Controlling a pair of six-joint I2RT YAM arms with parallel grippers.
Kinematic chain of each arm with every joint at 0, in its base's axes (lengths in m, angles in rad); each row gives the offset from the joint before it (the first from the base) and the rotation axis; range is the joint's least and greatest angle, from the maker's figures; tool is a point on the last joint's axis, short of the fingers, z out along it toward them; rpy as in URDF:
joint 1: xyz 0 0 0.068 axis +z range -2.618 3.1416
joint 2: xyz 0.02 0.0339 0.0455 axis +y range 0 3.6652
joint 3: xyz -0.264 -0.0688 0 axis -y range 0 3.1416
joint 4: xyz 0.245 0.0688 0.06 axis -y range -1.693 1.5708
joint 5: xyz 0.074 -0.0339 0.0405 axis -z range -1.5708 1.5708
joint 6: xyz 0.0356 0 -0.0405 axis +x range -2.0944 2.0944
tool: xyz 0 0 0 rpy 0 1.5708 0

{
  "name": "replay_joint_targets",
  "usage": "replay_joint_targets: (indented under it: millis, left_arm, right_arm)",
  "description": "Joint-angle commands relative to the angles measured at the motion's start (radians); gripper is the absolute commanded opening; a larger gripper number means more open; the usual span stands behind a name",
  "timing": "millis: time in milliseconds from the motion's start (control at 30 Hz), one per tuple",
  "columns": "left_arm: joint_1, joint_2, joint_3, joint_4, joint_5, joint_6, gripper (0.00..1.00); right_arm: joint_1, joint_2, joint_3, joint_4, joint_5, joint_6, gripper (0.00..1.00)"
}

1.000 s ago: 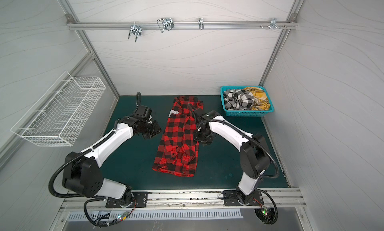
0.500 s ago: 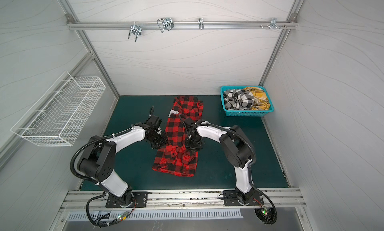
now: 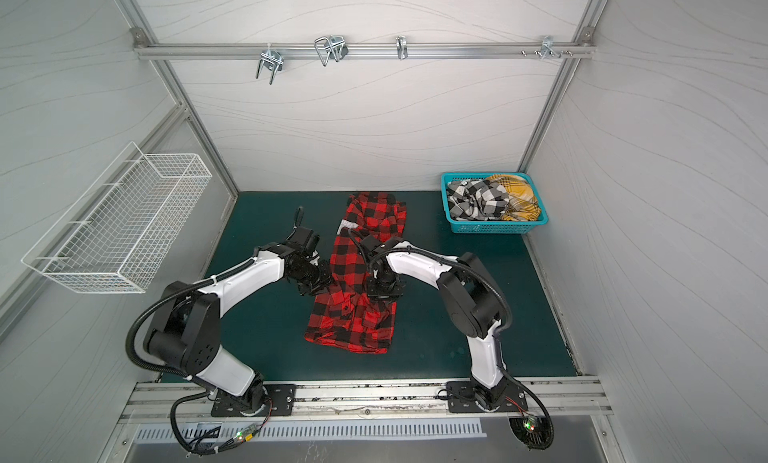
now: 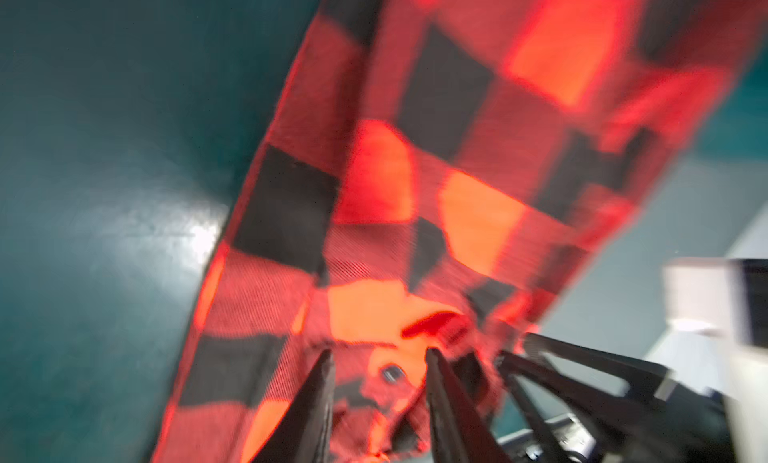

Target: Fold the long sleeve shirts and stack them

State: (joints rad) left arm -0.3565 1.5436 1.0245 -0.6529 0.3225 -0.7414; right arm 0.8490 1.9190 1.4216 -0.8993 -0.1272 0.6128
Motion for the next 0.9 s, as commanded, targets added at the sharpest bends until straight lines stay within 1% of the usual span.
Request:
replay_joint_targets:
  millis: [0,67,133,200,267,433,567,600,733,800,833,867]
  left_arm:
    - [-0.004,-0.043,-0.024,-0.087,0.015,0.035,0.36]
    - [-0.001,-0.075,-0.077,-0.086,0.011,0.032,0.34]
    - [0.004,-0.093,-0.129,-0.062,0.009,0.024,0.33]
    - [0.018,-0.089,-0.169,-0.041,0.022,0.011,0.31]
    - [0.035,-0.078,-0.202,-0.011,0.053,-0.005,0.28]
    - [0.04,-0.057,-0.231,0.025,0.051,-0.015,0.27]
    - [0.04,-0.02,-0.254,0.051,0.059,-0.012,0.26]
    - [0.04,-0.014,-0.261,0.06,0.064,-0.016,0.26]
    - [0.04,-0.004,-0.29,0.081,0.075,-0.02,0.25]
    - [0.04,-0.009,-0.299,0.084,0.075,-0.02,0.25]
    - [0.04,-0.012,-0.302,0.082,0.076,-0.02,0.25]
    - [0.04,-0.016,-0.306,0.081,0.076,-0.02,0.25]
  right_arm:
    - [0.059,-0.055,0.006,-0.082,0.025,0.003,0.54]
    - [0.102,-0.041,0.027,-0.118,0.063,-0.003,0.59]
    - [0.127,-0.018,0.039,-0.14,0.087,0.0,0.6]
    - [0.14,0.003,0.039,-0.151,0.104,0.012,0.58]
    - [0.149,0.023,0.039,-0.154,0.117,0.017,0.52]
    - [0.173,0.043,0.045,-0.15,0.126,0.001,0.4]
    - [0.177,0.062,0.058,-0.155,0.13,-0.007,0.25]
    - [0.18,0.064,0.062,-0.152,0.13,-0.012,0.23]
    - [0.188,0.079,0.079,-0.162,0.142,-0.021,0.2]
    - [0.189,0.084,0.091,-0.181,0.137,-0.014,0.21]
    - [0.192,0.081,0.101,-0.196,0.145,-0.009,0.25]
    - [0.196,0.072,0.111,-0.214,0.166,-0.002,0.32]
